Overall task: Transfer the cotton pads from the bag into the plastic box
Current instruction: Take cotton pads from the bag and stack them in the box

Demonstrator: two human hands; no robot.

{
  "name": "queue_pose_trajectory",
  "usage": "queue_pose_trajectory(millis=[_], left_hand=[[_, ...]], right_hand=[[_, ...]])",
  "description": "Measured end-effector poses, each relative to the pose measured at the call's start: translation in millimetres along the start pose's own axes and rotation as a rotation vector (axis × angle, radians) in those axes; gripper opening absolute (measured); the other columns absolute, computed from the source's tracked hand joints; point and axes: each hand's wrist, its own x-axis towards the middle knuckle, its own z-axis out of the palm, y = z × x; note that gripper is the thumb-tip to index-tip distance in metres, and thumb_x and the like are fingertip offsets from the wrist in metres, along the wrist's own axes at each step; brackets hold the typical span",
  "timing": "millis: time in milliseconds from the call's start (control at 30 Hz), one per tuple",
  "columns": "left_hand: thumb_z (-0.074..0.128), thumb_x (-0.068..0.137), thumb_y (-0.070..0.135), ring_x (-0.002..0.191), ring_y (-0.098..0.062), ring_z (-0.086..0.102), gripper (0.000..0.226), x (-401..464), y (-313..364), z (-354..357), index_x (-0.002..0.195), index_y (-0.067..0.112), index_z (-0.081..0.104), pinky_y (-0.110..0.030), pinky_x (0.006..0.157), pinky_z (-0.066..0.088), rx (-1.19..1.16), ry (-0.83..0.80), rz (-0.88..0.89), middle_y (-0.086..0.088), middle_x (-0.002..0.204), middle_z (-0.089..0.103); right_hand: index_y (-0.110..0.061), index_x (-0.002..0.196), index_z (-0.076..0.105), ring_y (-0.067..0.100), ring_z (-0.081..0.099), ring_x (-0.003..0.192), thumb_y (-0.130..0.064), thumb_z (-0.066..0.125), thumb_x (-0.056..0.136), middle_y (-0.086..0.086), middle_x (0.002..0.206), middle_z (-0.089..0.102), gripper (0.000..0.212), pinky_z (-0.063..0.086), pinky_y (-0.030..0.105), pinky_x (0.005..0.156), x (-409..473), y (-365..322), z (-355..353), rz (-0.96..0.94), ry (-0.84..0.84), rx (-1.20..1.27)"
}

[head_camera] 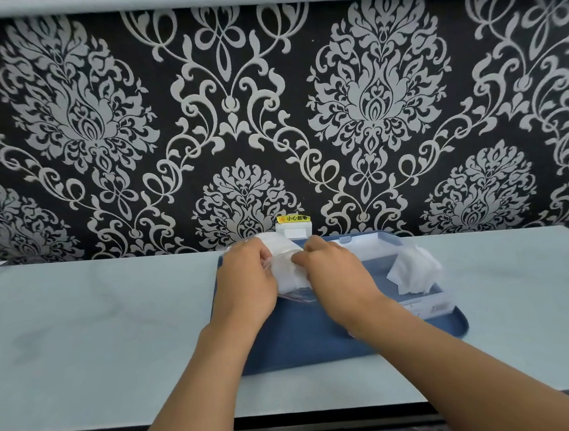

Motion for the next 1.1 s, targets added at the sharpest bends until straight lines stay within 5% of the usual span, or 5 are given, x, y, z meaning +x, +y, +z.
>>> queue_pose_trajectory(millis=[200, 567, 833, 967, 1100], left_hand=[[0.064, 0.091, 0.009, 0.074, -0.013, 0.056, 0.014, 0.1, 0.0, 0.1, 0.080, 0.017, 0.061, -0.019, 0.059, 0.037, -0.107, -0.004, -0.004, 0.006, 0.081, 0.060], [0.084, 0.070, 0.018, 0.083, -0.017, 0.053, 0.029, -1.9, 3.0, 4.0, 0.076, 0.025, 0.056, -0.030, 0.062, 0.043, 0.095, -0.136, -0.003, 0.005, 0.098, 0.052], [0.066, 0.079, 0.009, 0.081, -0.018, 0.048, 0.025, 0.2, -1.9, 9.5, 0.068, 0.026, 0.051, -0.030, 0.062, 0.039, 0.164, -0.128, -0.015, 0.006, 0.094, 0.051], [0.059, 0.081, 0.005, 0.081, -0.021, 0.047, 0.021, 6.0, -11.5, 10.6, 0.071, 0.022, 0.054, -0.031, 0.063, 0.038, 0.204, -0.060, -0.059, 0.001, 0.095, 0.052], [0.059, 0.080, 0.004, 0.086, -0.025, 0.054, 0.019, 9.8, -15.3, 10.5, 0.071, 0.021, 0.056, -0.034, 0.064, 0.045, 0.200, -0.066, -0.083, -0.002, 0.100, 0.056]], right_hand=[[-0.010, 0.149, 0.030, 0.029, 0.050, 0.111, 0.007, 0.067, 0.075, 0.011, 0.131, 0.038, 0.084, 0.044, 0.035, 0.087, -1.9, -2.4, 0.8, -0.047, -0.073, -0.137], [-0.012, 0.109, 0.061, 0.022, 0.051, 0.084, 0.002, 0.068, 0.083, 0.006, 0.111, 0.046, 0.030, 0.032, 0.028, 0.068, 1.3, 1.7, 7.5, -0.015, -0.090, 0.045], [-0.013, 0.100, 0.060, 0.027, 0.051, 0.104, -0.005, 0.064, 0.085, 0.007, 0.113, 0.045, 0.017, 0.035, 0.031, 0.068, 3.1, 1.8, 19.0, -0.023, -0.032, 0.042], [-0.011, 0.104, 0.069, 0.027, 0.051, 0.106, -0.010, 0.067, 0.086, 0.006, 0.116, 0.049, 0.018, 0.049, 0.039, 0.085, -1.2, 10.9, 23.7, -0.065, -0.042, 0.264], [-0.010, 0.098, 0.074, 0.013, 0.059, 0.105, -0.015, 0.082, 0.080, -0.003, 0.118, 0.065, 0.020, 0.044, 0.019, 0.089, -11.8, 18.9, 8.2, -0.014, 0.069, 0.704]])
